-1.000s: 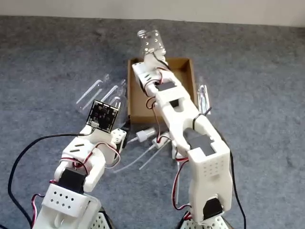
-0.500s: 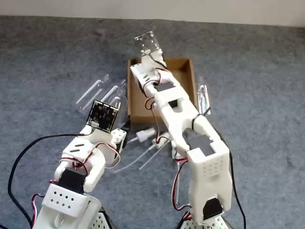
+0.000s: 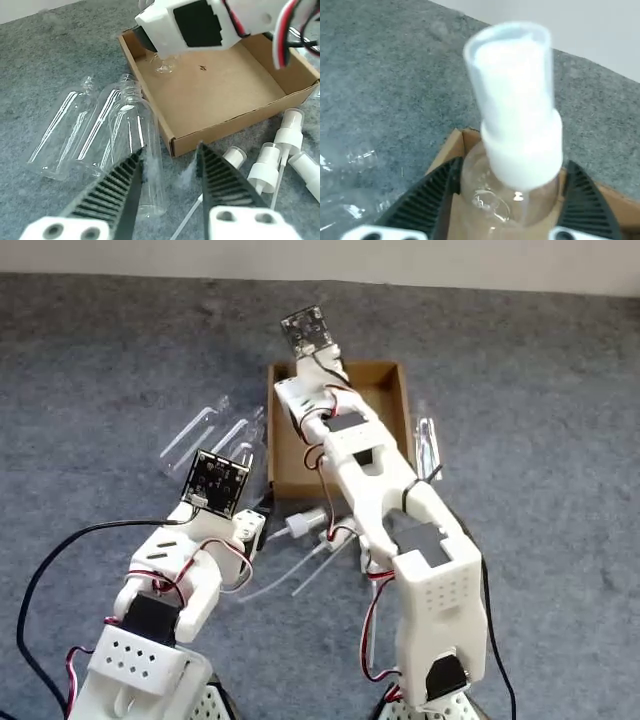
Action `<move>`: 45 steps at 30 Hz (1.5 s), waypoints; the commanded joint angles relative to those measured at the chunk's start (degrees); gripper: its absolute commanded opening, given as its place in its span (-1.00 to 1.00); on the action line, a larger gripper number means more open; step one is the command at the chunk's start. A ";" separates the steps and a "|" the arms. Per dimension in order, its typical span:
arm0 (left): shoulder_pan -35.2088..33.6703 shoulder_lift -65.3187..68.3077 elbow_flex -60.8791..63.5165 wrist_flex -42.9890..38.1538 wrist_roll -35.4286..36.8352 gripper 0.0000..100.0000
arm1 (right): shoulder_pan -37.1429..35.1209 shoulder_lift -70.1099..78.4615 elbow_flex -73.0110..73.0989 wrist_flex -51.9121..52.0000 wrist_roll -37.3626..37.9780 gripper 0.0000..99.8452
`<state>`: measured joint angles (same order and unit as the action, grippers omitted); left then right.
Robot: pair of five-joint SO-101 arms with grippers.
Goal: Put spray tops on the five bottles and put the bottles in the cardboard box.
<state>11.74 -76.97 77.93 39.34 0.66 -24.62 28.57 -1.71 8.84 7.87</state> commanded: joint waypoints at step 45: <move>-0.92 -0.57 -0.48 -1.23 -0.26 -0.76 | -0.22 -38.46 -24.84 55.60 -7.21 -0.41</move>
<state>11.74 -76.97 77.93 39.34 0.66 -24.62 -2.46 -23.16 56.57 1.19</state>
